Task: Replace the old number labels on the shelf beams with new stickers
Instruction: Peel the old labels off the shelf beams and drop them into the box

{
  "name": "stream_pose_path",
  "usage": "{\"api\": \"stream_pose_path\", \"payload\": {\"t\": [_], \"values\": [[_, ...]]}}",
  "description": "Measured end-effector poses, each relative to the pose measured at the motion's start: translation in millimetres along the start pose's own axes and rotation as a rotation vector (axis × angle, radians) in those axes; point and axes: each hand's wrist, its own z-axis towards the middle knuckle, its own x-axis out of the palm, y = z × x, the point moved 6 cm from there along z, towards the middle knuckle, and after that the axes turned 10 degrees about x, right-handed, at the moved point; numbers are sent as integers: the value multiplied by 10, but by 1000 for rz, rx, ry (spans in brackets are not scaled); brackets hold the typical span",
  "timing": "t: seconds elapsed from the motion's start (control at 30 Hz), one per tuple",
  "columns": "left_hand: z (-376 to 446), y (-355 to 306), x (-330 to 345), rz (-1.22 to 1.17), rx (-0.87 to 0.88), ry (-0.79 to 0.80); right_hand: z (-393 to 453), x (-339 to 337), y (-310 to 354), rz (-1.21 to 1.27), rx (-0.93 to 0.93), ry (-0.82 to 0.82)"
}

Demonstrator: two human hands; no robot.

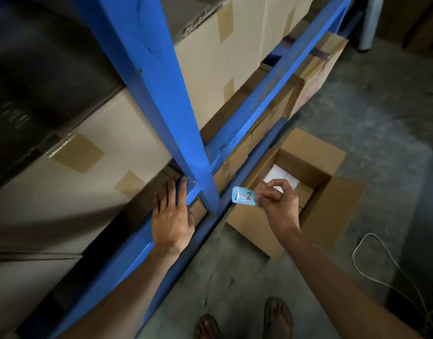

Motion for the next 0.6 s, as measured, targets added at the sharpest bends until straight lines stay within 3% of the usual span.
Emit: {"api": "stream_pose_path", "payload": {"t": [0.07, 0.2, 0.33, 0.43, 0.6], "values": [[-38, -22, -42, -23, -28, -19, 44, -12, -23, 19, 7, 1], [-84, -381, -108, -64, 141, -159, 187, -192, 36, 38, 8, -7], [78, -852, -150, -153, 218, -201, 369, -473, 108, 66, -5, -21], [466, -1240, -203, -230, 343, -187, 571, -741, 115, 55, -8, -59], [1359, -1347, -323, -129, 383, -199, 950, -1077, 78, 32, 5, -100]]}}
